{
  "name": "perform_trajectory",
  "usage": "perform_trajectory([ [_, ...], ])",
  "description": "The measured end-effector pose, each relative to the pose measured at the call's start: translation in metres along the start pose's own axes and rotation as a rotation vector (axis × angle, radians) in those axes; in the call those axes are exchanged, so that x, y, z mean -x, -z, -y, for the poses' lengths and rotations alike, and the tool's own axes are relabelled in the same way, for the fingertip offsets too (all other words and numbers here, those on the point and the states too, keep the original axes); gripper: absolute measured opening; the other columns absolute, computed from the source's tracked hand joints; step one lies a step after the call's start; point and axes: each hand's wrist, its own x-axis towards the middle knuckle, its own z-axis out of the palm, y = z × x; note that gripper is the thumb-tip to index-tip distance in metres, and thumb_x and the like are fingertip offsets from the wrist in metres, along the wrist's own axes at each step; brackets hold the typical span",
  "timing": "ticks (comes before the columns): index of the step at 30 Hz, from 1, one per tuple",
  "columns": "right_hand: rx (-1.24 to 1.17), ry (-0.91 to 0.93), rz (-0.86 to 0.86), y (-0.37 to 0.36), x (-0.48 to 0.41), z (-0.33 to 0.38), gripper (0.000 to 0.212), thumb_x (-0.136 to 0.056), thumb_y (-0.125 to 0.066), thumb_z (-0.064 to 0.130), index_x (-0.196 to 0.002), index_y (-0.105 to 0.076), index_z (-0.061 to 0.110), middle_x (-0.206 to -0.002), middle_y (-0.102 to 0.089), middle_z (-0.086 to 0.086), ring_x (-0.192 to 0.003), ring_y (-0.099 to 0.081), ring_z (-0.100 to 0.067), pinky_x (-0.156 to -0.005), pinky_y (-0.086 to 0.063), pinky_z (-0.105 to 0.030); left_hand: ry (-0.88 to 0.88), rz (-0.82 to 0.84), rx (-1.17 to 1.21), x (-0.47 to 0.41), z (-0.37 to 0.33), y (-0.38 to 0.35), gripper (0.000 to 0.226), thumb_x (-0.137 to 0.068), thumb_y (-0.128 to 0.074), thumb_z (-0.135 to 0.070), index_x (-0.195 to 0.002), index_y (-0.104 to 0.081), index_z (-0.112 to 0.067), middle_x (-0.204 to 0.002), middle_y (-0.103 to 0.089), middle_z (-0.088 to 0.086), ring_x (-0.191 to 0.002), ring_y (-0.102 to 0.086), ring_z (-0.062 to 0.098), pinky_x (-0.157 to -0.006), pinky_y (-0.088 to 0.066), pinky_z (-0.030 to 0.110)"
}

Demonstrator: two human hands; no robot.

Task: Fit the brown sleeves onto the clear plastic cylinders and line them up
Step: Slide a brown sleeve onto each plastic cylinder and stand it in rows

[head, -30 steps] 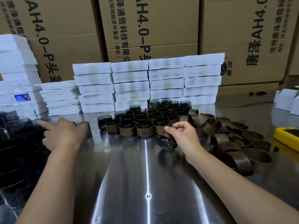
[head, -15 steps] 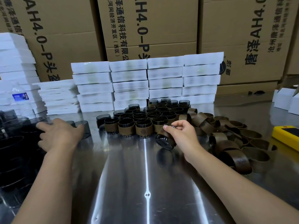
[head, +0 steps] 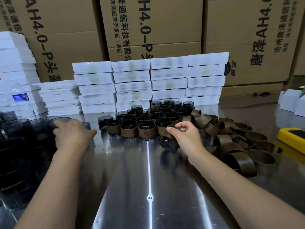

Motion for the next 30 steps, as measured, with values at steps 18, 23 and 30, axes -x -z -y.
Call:
perform_trajectory([
  [18,0.257,0.095,0.062,0.004,0.008,0.007,0.016,-0.078,-0.074,0.030,-0.079,-0.060,0.022,-0.075,-0.061,0.010,-0.071,-0.056,-0.006,-0.065,-0.046,-0.024,-0.389,0.039,0.347,0.047,-0.038,-0.047,0.061,-0.070,-0.079,-0.017,-0.114,-0.036,-0.016,-0.113,-0.048,0.009,-0.102,-0.054,0.034,-0.074,-0.034,0.032],
  [23,0.505,0.248,0.165,0.002,0.015,0.006,0.012,-0.081,-0.070,0.025,-0.079,-0.060,0.031,-0.089,-0.058,0.012,-0.078,-0.052,-0.009,-0.072,-0.041,-0.026,-0.391,0.012,0.408,0.045,-0.040,-0.048,0.069,-0.074,-0.073,-0.035,-0.134,-0.042,-0.024,-0.126,-0.053,0.000,-0.111,-0.054,0.024,-0.079,-0.040,0.029],
  [30,0.586,0.379,0.337,0.009,0.017,0.008,0.037,-0.089,-0.052,0.004,-0.118,-0.061,0.025,-0.138,-0.045,0.015,-0.127,-0.041,-0.006,-0.096,-0.023,-0.010,-0.421,-0.058,0.389,0.052,-0.042,-0.042,0.056,-0.068,-0.071,-0.053,-0.118,-0.053,-0.036,-0.106,-0.051,-0.009,-0.093,-0.057,0.021,-0.074,-0.040,0.031],
])
